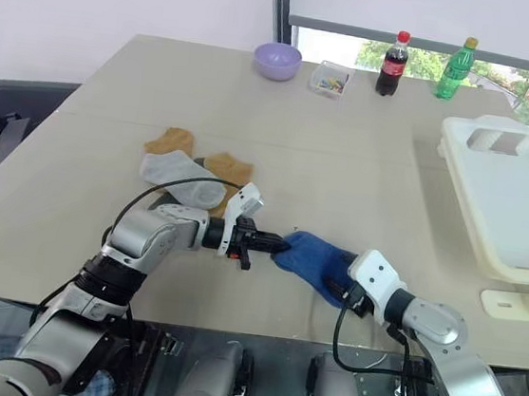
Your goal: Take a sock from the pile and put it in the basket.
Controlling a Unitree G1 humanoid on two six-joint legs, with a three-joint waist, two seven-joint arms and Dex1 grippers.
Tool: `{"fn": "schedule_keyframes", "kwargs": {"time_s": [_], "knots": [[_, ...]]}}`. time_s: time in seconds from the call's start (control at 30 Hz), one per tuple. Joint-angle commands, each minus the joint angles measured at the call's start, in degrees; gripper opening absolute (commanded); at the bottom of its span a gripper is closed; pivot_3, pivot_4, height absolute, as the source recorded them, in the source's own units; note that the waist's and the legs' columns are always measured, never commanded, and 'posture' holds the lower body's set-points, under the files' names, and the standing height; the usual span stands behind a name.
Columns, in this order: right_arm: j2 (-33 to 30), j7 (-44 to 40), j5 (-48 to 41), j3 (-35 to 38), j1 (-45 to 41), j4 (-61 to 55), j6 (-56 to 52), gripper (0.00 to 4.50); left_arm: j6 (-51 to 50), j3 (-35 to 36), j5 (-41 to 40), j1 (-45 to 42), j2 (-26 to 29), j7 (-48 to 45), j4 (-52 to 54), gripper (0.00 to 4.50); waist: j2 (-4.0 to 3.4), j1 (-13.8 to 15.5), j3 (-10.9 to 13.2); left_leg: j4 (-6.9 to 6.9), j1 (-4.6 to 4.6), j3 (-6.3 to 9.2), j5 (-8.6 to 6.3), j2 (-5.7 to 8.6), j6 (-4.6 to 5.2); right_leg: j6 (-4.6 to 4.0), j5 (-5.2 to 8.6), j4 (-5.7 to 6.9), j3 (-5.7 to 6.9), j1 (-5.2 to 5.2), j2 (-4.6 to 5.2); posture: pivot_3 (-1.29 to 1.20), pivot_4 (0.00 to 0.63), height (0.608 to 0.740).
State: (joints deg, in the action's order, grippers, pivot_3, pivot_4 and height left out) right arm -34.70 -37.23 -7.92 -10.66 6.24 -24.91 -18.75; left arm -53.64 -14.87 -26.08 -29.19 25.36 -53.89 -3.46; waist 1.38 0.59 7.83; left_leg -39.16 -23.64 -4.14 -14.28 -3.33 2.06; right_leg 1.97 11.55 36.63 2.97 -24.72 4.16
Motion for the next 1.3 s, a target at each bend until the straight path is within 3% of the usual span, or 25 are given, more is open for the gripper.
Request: {"fn": "schedule_keyframes", "kwargs": {"time_s": [0.03, 0.37, 0.53, 0.67, 0.8, 1.03, 1.3], "knots": [[0.1, -0.72, 0.99, -1.91, 0.51, 1.28, -1.46, 2.95, -5.27, -0.92, -1.73, 2.17, -0.4, -0.67, -1.35, 0.03, 0.0, -0.04, 0.0, 0.0, 0.0, 0.0, 0.0, 0.0, 0.0, 0.0, 0.0, 0.0, 0.0, 0.0, 0.0, 0.0, 0.15, 0.736], [0.78, -1.15, 1.47, -2.31, -0.19, 1.95, -1.25, 2.95, -9.2, 7.67, -7.73, 0.96, -3.89, 0.56, -4.33, 0.03, 0.0, -0.04, 0.02, 0.02, -0.02, 0.03, 0.0, 0.0, 0.0, 0.0, 0.0, -0.01, 0.02, -0.03, 0.0, 0.0, 0.15, 0.736], [1.14, -1.2, 1.69, -2.39, -0.2, 2.06, -1.28, 2.95, -15.25, 16.15, -14.06, -0.44, -8.4, 2.75, -6.84, 0.03, 0.03, -0.01, 0.06, 0.02, -0.04, 0.05, 0.0, 0.0, 0.0, 0.0, 0.0, -0.01, 0.06, -0.04, 0.01, 0.0, 0.15, 0.736], [1.51, -0.92, 1.95, -2.44, -0.21, 2.12, -1.21, 2.95, -17.62, 17.65, -16.81, 0.24, -8.39, 1.46, -5.87, 0.03, 0.08, -0.17, 0.11, 0.03, -0.11, 0.05, 0.0, 0.01, 0.0, 0.0, 0.0, -0.02, 0.06, -0.04, -0.01, 0.0, 0.15, 0.736], [1.66, -0.85, 2.06, -2.52, -0.11, 2.13, -1.16, 2.95, -19.55, 17.5, -18.29, 0.31, -7.81, 1.03, -5.87, 1.23, 0.14, -0.32, 0.26, 0.03, -0.1, 0.05, 0.0, 0.0, 0.0, 0.0, 0.0, -0.02, 0.06, -0.05, -0.01, 0.0, 0.15, 0.736], [1.58, -0.91, 2.19, -2.64, 0.29, 1.74, -1.29, 2.95, -23.11, 16.9, -20.82, 1.39, -7.57, 0.41, -4.79, 4.41, 0.15, -0.78, 0.3, 0.04, -0.11, 0.06, 0.0, 0.0, 0.0, 0.0, 0.0, -0.04, 0.06, -0.05, 0.01, 0.0, 0.15, 0.736], [1.45, -0.76, 2.29, -2.6, 0.9, 1.36, -1.33, 2.95, -26.9, 20.74, -26.79, 0.66, -8.98, -0.48, -5.11, 4.47, 0.18, -0.97, 0.38, 0.11, -0.14, 0.07, 0.0, 0.0, 0.0, 0.0, 0.0, -0.12, 0.07, -0.06, 0.03, 0.0, 0.15, 0.736]]}}
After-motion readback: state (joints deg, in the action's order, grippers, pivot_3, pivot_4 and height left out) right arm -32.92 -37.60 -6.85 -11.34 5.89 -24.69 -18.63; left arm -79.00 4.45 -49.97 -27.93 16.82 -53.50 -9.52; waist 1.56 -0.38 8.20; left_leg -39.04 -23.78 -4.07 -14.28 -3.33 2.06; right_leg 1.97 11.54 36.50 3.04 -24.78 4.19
